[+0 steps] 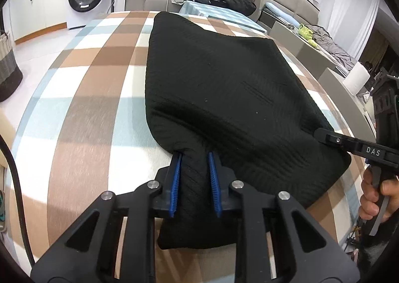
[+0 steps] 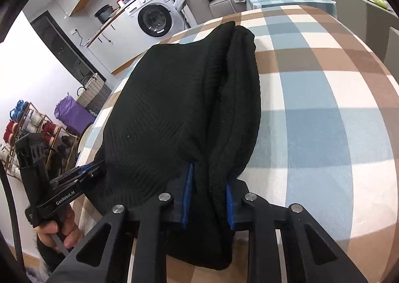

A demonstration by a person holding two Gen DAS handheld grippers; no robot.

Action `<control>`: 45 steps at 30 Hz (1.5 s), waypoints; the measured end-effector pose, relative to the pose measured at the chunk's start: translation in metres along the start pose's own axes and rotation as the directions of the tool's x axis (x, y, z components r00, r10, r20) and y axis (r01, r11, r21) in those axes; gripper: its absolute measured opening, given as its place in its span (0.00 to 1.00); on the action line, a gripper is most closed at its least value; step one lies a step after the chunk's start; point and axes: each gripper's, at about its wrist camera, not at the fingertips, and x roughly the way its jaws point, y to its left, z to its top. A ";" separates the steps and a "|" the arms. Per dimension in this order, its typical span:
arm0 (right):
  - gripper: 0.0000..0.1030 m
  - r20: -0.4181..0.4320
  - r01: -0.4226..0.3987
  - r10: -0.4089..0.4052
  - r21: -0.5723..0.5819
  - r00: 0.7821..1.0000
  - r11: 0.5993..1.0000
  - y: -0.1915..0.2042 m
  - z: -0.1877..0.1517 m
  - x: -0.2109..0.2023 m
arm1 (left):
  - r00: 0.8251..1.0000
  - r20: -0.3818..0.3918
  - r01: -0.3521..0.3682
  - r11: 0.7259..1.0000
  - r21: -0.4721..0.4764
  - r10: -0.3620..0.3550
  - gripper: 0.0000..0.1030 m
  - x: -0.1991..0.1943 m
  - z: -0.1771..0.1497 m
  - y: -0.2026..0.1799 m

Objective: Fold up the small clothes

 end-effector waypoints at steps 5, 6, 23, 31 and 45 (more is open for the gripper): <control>0.20 0.017 0.034 -0.034 0.019 0.999 0.999 -0.004 0.012 0.005 | 1.000 0.005 -0.001 1.000 0.010 0.001 0.18 0.016 0.018 -0.003; 0.20 0.023 0.047 -0.048 0.021 0.999 0.999 -0.004 0.015 0.005 | 1.000 0.005 -0.004 1.000 0.014 0.004 0.18 0.021 0.023 -0.004; 0.41 0.107 0.132 -0.129 -0.018 0.986 0.991 -0.002 0.034 -0.002 | 0.997 0.037 -0.062 0.997 0.050 0.060 0.21 0.031 0.049 -0.008; 0.73 0.177 0.119 -0.105 -0.072 0.979 0.990 0.005 0.032 -0.029 | 0.984 0.152 -0.098 0.994 0.044 0.090 0.64 -0.007 0.045 -0.010; 1.00 0.330 0.111 -0.029 -0.232 0.943 0.966 0.042 0.012 -0.069 | 0.947 0.310 -0.100 0.994 0.047 0.081 0.99 -0.060 0.022 -0.011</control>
